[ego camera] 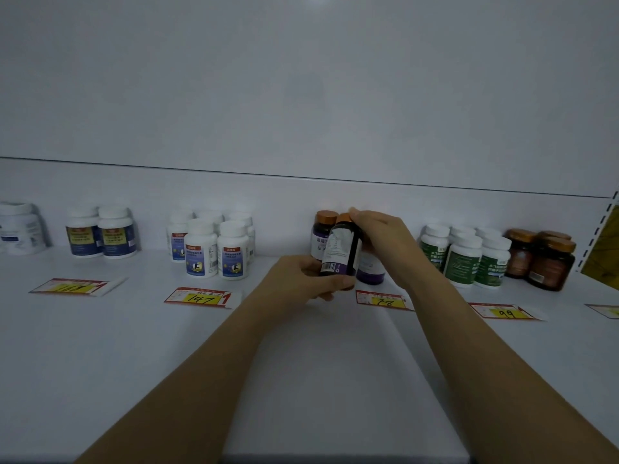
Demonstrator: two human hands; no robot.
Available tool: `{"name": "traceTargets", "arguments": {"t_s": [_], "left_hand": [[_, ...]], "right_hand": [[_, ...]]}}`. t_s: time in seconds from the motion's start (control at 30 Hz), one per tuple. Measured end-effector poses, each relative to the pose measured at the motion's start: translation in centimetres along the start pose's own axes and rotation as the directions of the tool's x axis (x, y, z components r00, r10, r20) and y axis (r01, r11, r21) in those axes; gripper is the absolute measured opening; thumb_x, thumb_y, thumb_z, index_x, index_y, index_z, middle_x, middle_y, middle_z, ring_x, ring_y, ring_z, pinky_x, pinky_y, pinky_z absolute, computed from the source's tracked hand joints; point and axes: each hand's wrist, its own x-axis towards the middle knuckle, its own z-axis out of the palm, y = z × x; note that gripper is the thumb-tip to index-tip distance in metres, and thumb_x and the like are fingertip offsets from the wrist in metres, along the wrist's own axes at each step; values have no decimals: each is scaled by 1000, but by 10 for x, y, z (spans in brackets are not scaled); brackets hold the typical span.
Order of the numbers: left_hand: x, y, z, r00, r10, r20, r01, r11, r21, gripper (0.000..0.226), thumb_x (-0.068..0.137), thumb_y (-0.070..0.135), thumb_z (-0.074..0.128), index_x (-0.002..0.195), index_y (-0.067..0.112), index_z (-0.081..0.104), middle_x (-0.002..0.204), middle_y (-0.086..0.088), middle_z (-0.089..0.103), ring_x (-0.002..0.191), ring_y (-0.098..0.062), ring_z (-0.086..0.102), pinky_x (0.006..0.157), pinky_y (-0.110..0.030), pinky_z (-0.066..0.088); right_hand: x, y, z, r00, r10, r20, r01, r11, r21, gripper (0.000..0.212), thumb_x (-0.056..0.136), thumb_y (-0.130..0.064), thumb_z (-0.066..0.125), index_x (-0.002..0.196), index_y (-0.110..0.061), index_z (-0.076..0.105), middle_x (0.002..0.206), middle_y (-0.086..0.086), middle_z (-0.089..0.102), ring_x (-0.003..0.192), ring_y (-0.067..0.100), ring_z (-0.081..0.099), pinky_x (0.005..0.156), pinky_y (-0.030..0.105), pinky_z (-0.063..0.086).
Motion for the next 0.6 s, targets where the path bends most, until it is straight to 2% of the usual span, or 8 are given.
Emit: {"name": "traceTargets", "arguments": {"t_s": [0.13,0.2,0.27,0.33,0.43,0.6], "left_hand": [[-1,0,1,1000,2,-2,-2,1000,20,24,72,35,78,91,30,65,88,6,73,79,-13,71,89,-34,54],[-1,0,1,1000,7,-11,-6,999,33,32,72,36,78,100,26,66,90,5,73,80,-12,71,88,-32,55],[0,0,2,1000,8,-30,-6,998,69,42,71,38,78,108,22,65,90,5,72,79,-9,69,78,-21,54],[0,-1,2,998,12,-66,-4,992,124,46,71,38,79,110,21,63,94,6,71,82,-6,66,66,-9,47],[2,-4,2,988,48,-146,-21,983,181,52,69,32,82,114,19,58,105,5,67,90,-9,63,76,-15,46],[4,-8,-3,944,139,-299,-72,972,222,54,71,20,81,117,15,53,111,2,64,92,-9,56,81,-19,43]], "right_hand": [[-1,0,1,1000,-15,8,15,1000,-12,30,93,-43,53,99,-19,70,100,5,70,94,21,65,90,38,52],[-2,0,-1,1000,-21,6,21,1000,-9,30,93,-42,53,99,-19,71,99,4,70,96,22,65,94,43,51],[-4,-1,-2,999,-45,15,45,999,-2,30,93,-42,53,101,-19,71,101,3,71,99,22,65,96,45,50],[-5,-2,-2,998,-68,10,68,998,14,26,93,-40,53,103,-22,70,105,0,70,101,19,64,97,44,50],[-9,-5,-2,993,-113,20,112,992,61,24,93,-35,56,113,-27,65,113,-4,67,106,13,62,99,39,50],[-21,-15,5,955,-271,117,258,959,121,26,91,-25,60,116,-24,64,115,-7,68,110,8,61,96,28,50]]}}
